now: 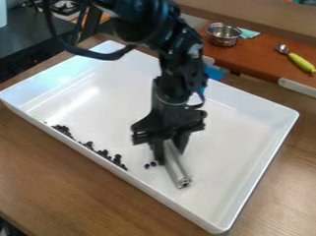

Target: Sweep into pile

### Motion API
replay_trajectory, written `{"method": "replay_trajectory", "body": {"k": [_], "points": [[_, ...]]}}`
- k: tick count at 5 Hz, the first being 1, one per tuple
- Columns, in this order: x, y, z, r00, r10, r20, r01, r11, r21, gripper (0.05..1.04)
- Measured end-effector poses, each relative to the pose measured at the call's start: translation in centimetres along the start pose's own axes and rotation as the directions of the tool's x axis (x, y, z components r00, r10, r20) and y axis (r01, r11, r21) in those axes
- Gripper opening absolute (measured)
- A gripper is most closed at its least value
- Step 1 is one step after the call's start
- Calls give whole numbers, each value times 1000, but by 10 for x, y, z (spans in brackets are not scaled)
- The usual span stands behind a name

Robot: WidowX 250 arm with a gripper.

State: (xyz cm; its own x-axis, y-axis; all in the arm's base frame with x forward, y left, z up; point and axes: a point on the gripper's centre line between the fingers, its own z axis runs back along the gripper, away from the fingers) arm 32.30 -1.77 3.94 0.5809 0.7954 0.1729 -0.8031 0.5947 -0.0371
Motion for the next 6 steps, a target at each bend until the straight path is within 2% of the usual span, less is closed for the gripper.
{"method": "replay_trajectory", "body": {"k": [1,2,4,5,6], "points": [[7,25,0,1000,-2,6,2,999,34,392],[8,35,-1,1000,-10,15,9,999,53,392],[18,52,-1,998,54,17,-55,996,73,392],[22,36,15,984,176,3,-176,983,55,392],[37,15,43,958,285,-43,-285,958,15,392]]}}
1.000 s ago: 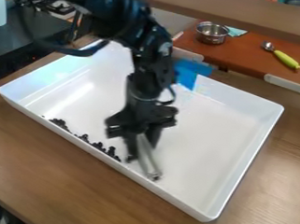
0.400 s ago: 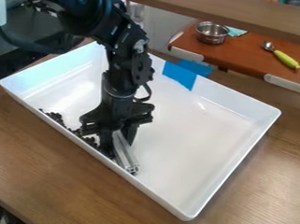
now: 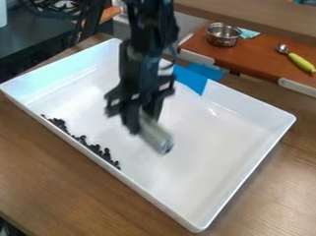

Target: Sweep into pile

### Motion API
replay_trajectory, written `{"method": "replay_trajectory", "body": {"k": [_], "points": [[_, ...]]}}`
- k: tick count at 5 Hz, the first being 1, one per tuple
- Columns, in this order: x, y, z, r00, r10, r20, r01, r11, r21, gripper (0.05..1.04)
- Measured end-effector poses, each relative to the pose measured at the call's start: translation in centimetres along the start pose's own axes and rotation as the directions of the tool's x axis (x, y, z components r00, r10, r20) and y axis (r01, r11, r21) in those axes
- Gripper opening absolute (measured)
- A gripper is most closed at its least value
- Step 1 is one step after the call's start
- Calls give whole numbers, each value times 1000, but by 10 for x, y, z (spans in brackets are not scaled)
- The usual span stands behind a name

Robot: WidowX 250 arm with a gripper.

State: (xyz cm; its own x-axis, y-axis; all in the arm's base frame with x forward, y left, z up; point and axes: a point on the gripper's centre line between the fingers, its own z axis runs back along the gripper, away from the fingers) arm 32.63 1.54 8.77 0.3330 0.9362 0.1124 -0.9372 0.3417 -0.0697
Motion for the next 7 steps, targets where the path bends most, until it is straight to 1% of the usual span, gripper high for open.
{"method": "replay_trajectory", "body": {"k": [1,2,3,4,5,6,7], "points": [[13,-19,13,990,143,0,-143,990,-8,392],[25,-41,6,972,233,12,-233,972,19,392],[36,-66,-8,955,294,23,-295,954,52,392],[44,-91,-23,942,333,28,-334,938,93,392],[44,-105,-29,938,346,31,-347,930,119,392],[45,-111,-32,928,372,30,-371,913,167,462],[42,-107,-28,930,368,16,-363,910,202,768]]}}
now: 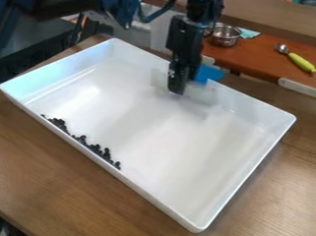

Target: Sweep into pile

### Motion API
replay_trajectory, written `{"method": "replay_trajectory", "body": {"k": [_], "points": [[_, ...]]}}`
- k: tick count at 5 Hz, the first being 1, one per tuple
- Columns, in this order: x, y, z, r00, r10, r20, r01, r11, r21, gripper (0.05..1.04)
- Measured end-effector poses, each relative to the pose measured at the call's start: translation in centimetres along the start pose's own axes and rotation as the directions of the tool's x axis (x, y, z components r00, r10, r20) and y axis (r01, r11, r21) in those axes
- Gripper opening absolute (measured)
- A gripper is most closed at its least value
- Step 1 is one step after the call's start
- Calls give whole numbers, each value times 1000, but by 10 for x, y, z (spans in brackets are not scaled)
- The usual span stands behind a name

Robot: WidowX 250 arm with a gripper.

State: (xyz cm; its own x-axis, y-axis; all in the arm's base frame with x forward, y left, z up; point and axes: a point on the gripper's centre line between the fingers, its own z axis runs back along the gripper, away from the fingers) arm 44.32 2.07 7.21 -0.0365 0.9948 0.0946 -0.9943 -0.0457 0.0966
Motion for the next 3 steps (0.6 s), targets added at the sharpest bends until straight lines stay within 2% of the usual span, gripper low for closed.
{"method": "replay_trajectory", "body": {"k": [1,2,3], "points": [[5,8,9,999,-13,-31,13,1000,5,995],[26,24,58,996,-28,-82,21,996,-86,1005],[48,59,99,998,-62,-28,56,985,-166,1000]]}}
